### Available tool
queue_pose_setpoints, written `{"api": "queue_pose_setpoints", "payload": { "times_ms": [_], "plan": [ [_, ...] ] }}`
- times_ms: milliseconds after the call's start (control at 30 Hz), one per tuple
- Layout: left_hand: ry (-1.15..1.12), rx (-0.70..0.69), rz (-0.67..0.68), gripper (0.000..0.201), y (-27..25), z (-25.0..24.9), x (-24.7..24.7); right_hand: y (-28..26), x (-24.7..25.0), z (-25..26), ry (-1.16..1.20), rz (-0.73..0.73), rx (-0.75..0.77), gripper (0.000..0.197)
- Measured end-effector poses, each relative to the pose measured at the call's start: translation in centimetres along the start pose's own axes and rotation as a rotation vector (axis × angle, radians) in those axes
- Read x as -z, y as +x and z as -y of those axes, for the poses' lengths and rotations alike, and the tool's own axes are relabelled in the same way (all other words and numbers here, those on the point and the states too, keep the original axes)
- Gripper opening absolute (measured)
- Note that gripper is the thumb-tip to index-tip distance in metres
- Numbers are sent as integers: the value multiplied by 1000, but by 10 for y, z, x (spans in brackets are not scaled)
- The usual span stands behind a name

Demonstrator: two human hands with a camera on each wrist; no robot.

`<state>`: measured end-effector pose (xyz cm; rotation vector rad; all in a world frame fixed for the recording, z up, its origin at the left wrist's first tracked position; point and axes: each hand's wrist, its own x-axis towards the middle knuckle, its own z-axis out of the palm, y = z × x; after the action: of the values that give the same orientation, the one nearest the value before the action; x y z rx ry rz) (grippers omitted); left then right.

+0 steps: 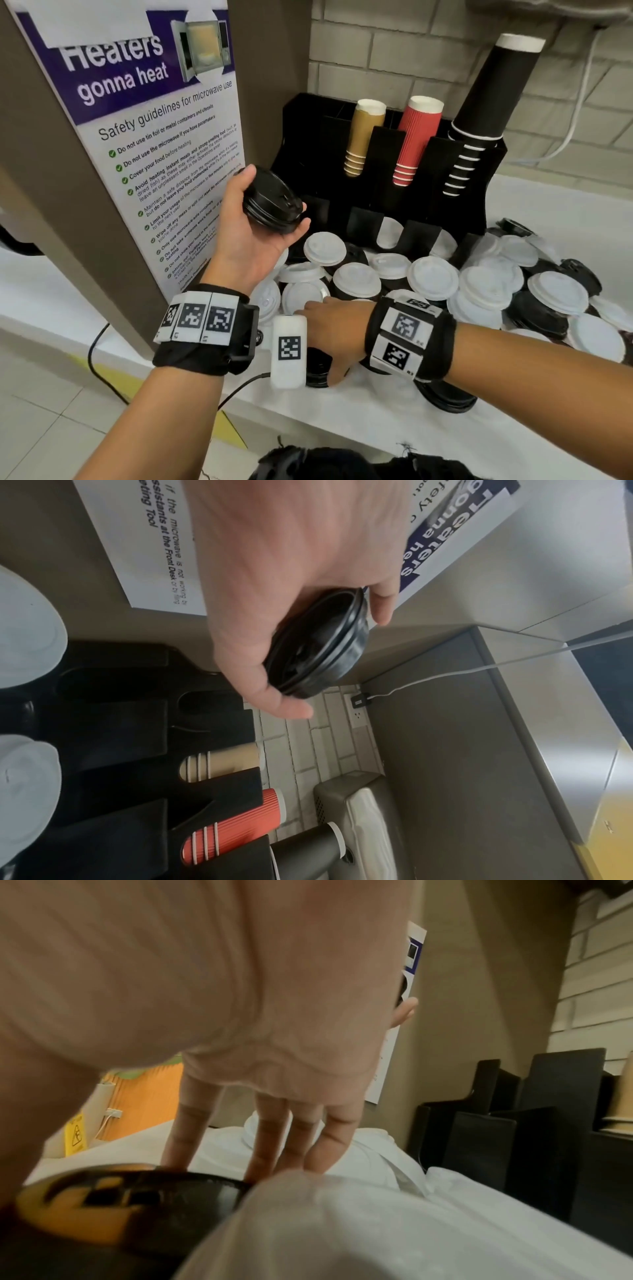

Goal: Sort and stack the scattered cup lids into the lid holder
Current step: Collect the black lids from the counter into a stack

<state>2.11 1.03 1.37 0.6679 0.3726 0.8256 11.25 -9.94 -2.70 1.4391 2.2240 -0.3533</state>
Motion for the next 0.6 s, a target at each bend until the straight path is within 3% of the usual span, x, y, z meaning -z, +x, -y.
{"api": "queue_pose_setpoints", "payload": {
  "times_ms": [67,167,333,467,533,600],
  "plan": [
    [8,-11,14,48,0,0,0,1,2,-1,23,15,-19,64],
    [0,-40,-4,30,3,-3,-1,-4,10,-10,282,-113,-35,64],
    [36,-102,-38,37,7,-6,-3,-14,22,-36,785,-432,-38,66],
    [125,-216,14,33,8,-5,-2,-20,27,-56,954,-710,-212,63],
    [163,-264,44,31,8,-1,-1,-23,30,-65,1112,-851,-294,57],
    [192,-269,60,32,8,5,1,-26,36,-68,1370,-937,-258,46]
  ]
}}
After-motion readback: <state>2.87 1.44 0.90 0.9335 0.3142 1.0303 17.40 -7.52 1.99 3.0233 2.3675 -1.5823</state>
